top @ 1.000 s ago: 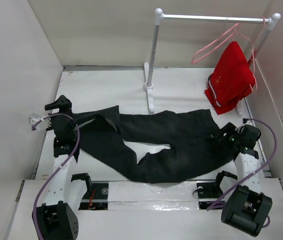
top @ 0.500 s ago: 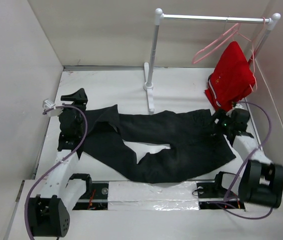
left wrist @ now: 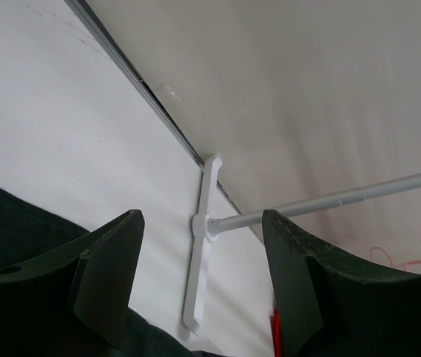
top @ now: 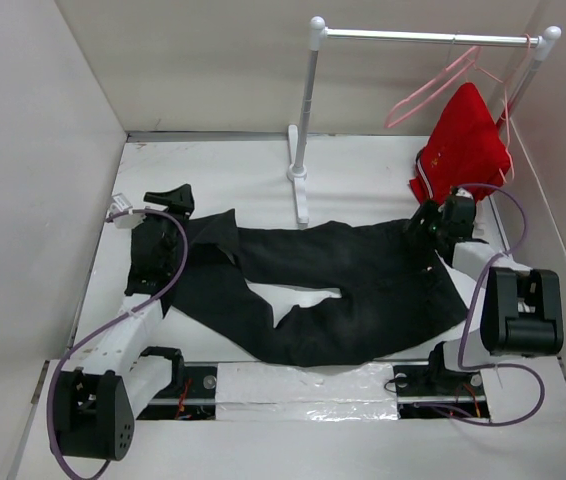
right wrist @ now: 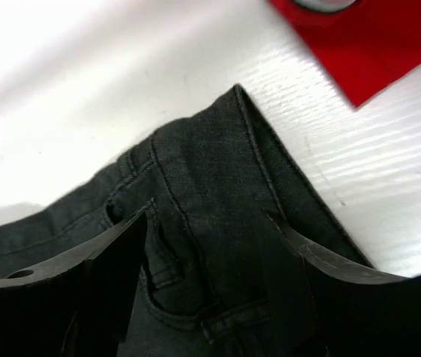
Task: Place the trousers on the hanger
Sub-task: Flatten out the trousers at the center of the board.
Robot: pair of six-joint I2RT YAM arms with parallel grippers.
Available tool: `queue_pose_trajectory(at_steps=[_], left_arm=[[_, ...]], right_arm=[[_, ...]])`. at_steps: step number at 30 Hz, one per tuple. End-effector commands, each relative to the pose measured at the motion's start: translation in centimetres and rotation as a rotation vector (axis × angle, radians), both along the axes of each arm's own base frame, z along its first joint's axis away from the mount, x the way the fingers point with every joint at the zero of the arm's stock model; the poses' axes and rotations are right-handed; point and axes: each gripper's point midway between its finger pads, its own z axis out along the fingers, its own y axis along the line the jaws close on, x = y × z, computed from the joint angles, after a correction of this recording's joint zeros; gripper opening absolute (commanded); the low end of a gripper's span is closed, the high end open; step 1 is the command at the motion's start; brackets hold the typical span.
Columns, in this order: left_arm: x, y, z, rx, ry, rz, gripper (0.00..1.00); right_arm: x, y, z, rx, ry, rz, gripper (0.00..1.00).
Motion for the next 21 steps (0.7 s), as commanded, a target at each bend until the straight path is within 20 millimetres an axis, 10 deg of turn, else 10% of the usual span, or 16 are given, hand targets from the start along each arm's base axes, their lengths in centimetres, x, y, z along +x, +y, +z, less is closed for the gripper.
queue_pose_trajectory(at_steps=[1, 9, 16, 19, 21], left_arm=[[0.1, 0.2, 0.6, 0.044, -0.034, 0.018, 0.62], [-0.7, 4.4, -3.9, 0.102, 0.139, 0.239, 0.65], [-1.9, 6.1, -6.4, 0.127, 0.251, 0.334, 0.7], [-1.7, 5.6, -8.0, 0.11, 0.304, 0.312, 0.71], [-1.7, 5.5, -8.8, 0.105, 0.335, 0.305, 0.71]], right_arm=[[1.5, -2.6, 4.5, -0.104, -0.136, -0.106, 0.69], [3.9, -2.0, 0.9, -0.098, 0.067, 0.009, 0.71], [4.6, 1.4, -1.1, 0.058, 0.12, 0.186, 0.3], [5.0, 1.0, 0.2, 0.094, 0.056, 0.169, 0.01], [4.3, -0.2, 2.1, 0.094, -0.016, 0.09, 0.0]])
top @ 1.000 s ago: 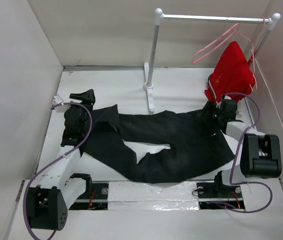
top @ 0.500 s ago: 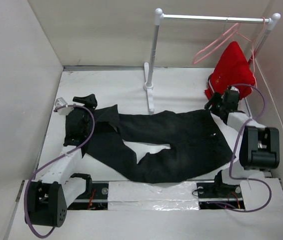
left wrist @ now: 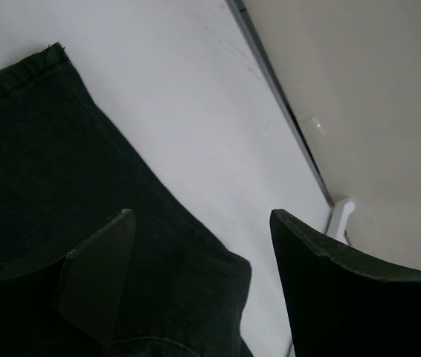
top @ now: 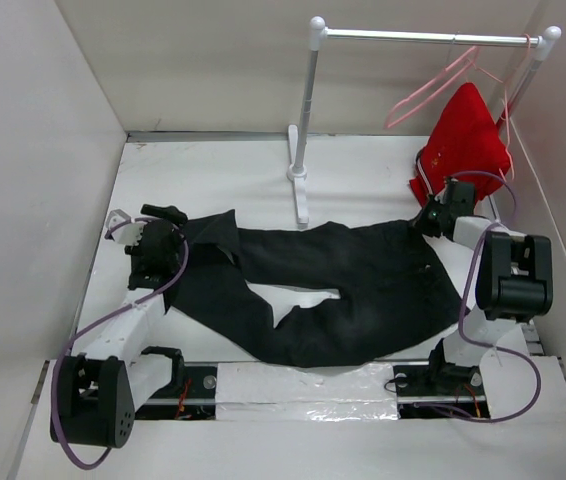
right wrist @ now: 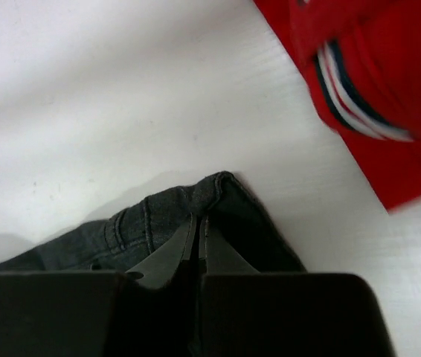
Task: Place the trousers on the hanger
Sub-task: Flatten out the trousers at the center of the board.
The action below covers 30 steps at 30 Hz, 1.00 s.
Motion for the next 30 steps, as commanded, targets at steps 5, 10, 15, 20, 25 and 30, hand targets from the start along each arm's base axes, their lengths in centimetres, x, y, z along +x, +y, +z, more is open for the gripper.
queue_pose_trajectory(at_steps=[5, 10, 15, 20, 25, 30], left_arm=[[-0.6, 0.4, -2.8, -0.005, 0.128, 0.034, 0.71], [-0.2, 3.3, -4.1, 0.006, 0.248, 0.103, 0.7], [2.7, 5.7, -4.1, 0.071, 0.375, 0.092, 0.7], [4.9, 9.6, -6.4, 0.183, 0.582, 0.103, 0.69], [6.6, 10.5, -9.3, 0.203, 0.776, 0.061, 0.69], [6.9, 10.8, -10.4, 0.22, 0.839, 0.049, 0.68]], right_arm=[[-0.3, -3.0, 7.6, 0.053, -0.296, -0.22, 0.0], [-1.3, -2.1, 7.9, 0.15, -0.391, -0.26, 0.0], [-1.2, 0.0, 7.8, 0.212, -0.411, -0.17, 0.0], [-1.9, 0.3, 7.7, 0.207, -0.439, -0.168, 0.0], [-1.8, 0.2, 8.2, 0.2, -0.457, -0.165, 0.0], [-1.6, 0.5, 8.9, 0.178, -0.472, -0.159, 0.0]])
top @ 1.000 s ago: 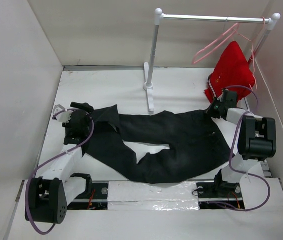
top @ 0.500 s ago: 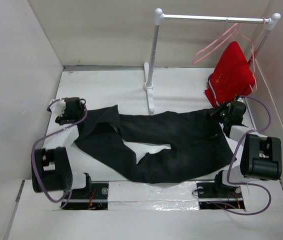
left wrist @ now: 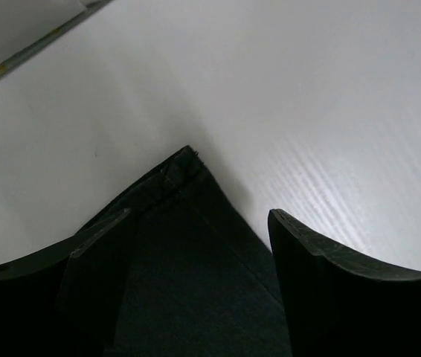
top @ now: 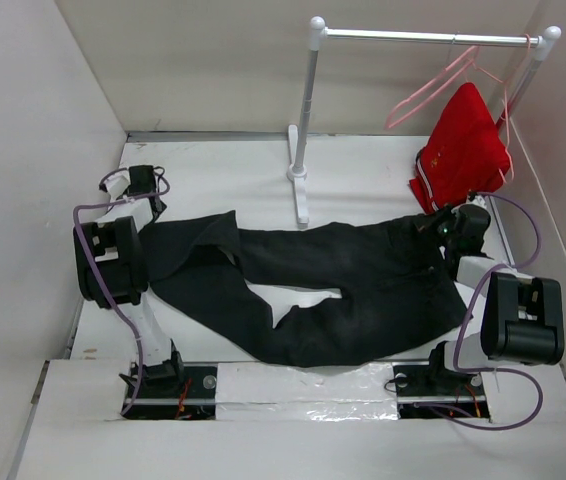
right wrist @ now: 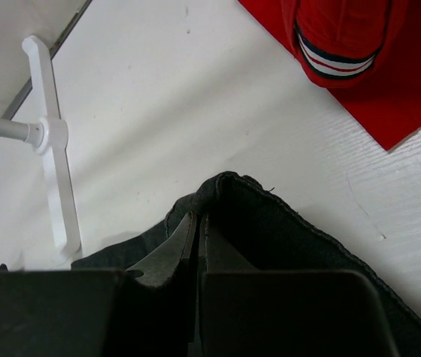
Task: Place the trousers on the hanger
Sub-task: Flatten out the trousers at the center of the board.
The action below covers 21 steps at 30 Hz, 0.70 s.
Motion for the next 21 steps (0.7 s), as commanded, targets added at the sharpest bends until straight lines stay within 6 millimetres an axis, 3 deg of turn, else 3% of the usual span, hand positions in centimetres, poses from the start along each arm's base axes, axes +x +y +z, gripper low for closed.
queue_pose_trajectory(at_steps=[1, 3, 11, 14, 15, 18, 21], left_arm=[[-0.7, 0.4, 0.6, 0.034, 0.077, -0.028, 0.68], [-0.3, 0.4, 0.6, 0.039, 0.081, -0.045, 0.68], [0.3, 0.1, -2.9, 0.015, 0.186, -0.09, 0.64], [0.3, 0.5, -3.4, 0.035, 0.212, -0.087, 0.47], [0.6, 0.5, -3.3, 0.034, 0.206, -0.093, 0.28], [1.3, 0.8, -2.9, 0.019, 0.197, -0.098, 0.0], [3.2, 0.8, -1.0, 0.021, 0.147, -0.118, 0.0]], right_arm=[[1.1, 0.3, 2.8, -0.031, -0.107, 0.008, 0.0], [1.1, 0.4, 2.7, -0.028, -0.104, 0.015, 0.0], [1.1, 0.8, 2.3, -0.015, -0.101, 0.042, 0.0], [1.0, 0.1, 2.4, -0.019, -0.103, 0.025, 0.0], [0.9, 0.1, 2.4, -0.021, -0.101, 0.024, 0.0], [0.9, -0.1, 2.2, -0.015, -0.099, 0.024, 0.0], [0.9, -0.6, 2.3, -0.026, -0.102, 0.012, 0.0]])
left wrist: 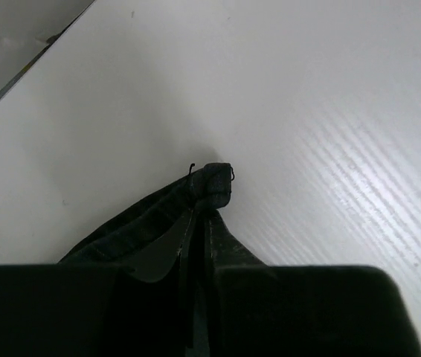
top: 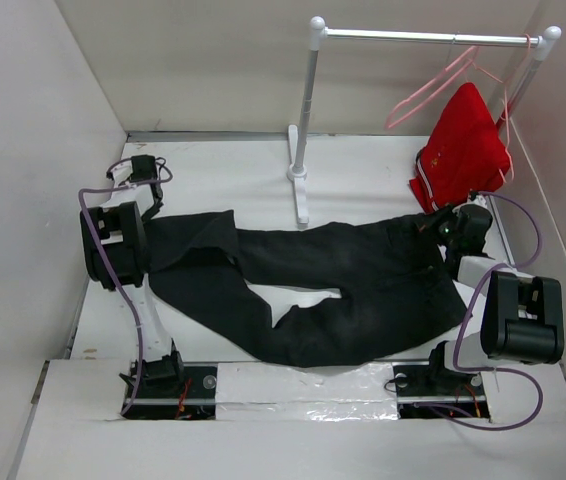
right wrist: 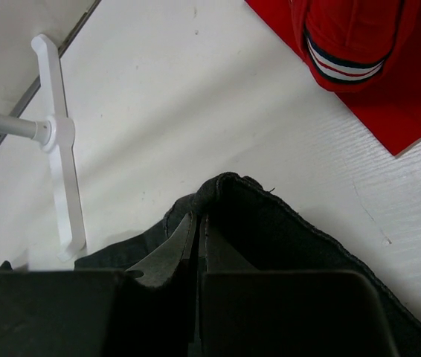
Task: Place the trousers on the hanger
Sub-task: Flatten out the trousers at the center of the board.
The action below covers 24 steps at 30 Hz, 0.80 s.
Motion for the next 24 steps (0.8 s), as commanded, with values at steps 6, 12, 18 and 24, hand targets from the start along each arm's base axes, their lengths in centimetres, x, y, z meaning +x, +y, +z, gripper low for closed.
queue_pose_trajectory(at_steps=[6, 12, 18, 24], left_arm=[[6.6, 0.7, 8.8, 0.005, -0.205, -0.034, 0.0], [10.8, 2.3, 14.9, 0.077, -0.304, -0.024, 0.0], [13.0, 5.3, 15.8, 0.133, -0.323, -0.001, 0.0], [14.5, 6.7, 13.5, 0.153, -0.287, -0.028, 0.0]], right_arm=[[1.1, -0.8, 2.5, -0.052, -0.095, -0.003, 0.0], [1.6, -3.0, 3.0, -0.056, -0.105, -0.054, 0.0], [2.9, -4.6, 4.0, -0.076, -0.122, -0.12, 0.0], [4.2, -6.1, 2.2, -0.07, -0.078, -0.172, 0.0]])
